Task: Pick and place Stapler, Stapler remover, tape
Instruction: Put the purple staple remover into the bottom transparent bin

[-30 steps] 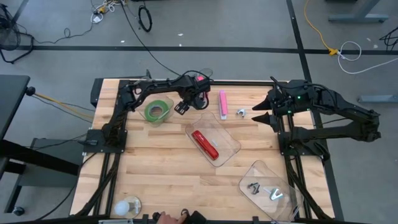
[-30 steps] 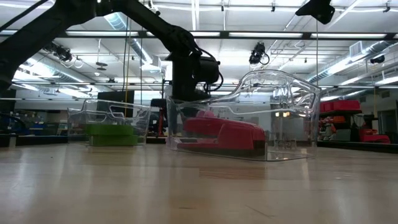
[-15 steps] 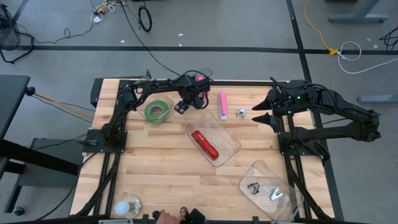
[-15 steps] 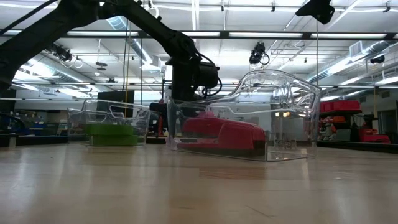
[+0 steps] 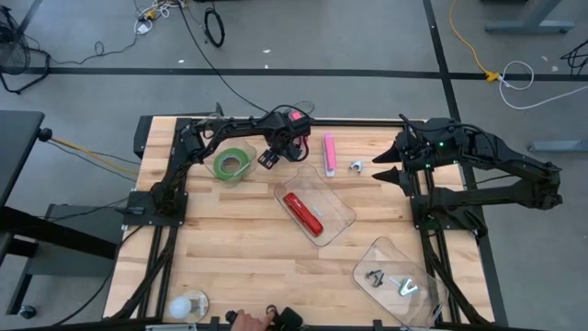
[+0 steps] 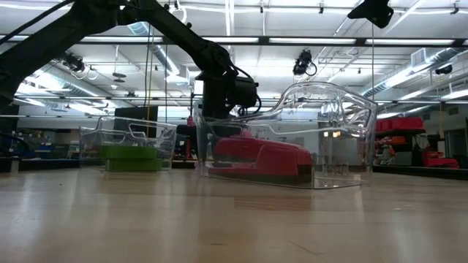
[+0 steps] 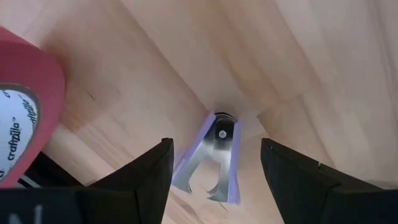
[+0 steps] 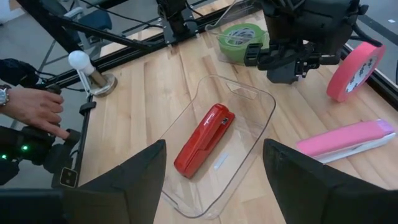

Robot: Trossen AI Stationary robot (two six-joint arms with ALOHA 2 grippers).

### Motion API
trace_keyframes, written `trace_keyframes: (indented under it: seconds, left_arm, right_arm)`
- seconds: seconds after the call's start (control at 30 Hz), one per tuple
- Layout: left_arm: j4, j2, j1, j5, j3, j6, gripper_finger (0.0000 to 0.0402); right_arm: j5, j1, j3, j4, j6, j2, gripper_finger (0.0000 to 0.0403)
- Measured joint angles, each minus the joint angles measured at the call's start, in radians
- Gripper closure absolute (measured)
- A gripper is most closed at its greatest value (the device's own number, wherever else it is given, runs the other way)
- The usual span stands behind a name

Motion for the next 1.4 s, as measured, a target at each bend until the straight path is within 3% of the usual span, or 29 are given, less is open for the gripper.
trace_keyframes:
  seconds: [0.93,1.4]
  left_arm:
    - [-0.043,0.010,0.001,0.058,0.000,-0.026,0.0159]
    - [-0.071,0.013,0.019,0.030,0.000,-0.019,0.0159]
  right_arm:
    - [0.000,0.000,0.000,-0.001,0.001,0.000,0.0135]
    - [-0.001,0.000,0.000,-0.001,0.003,0.000,0.0135]
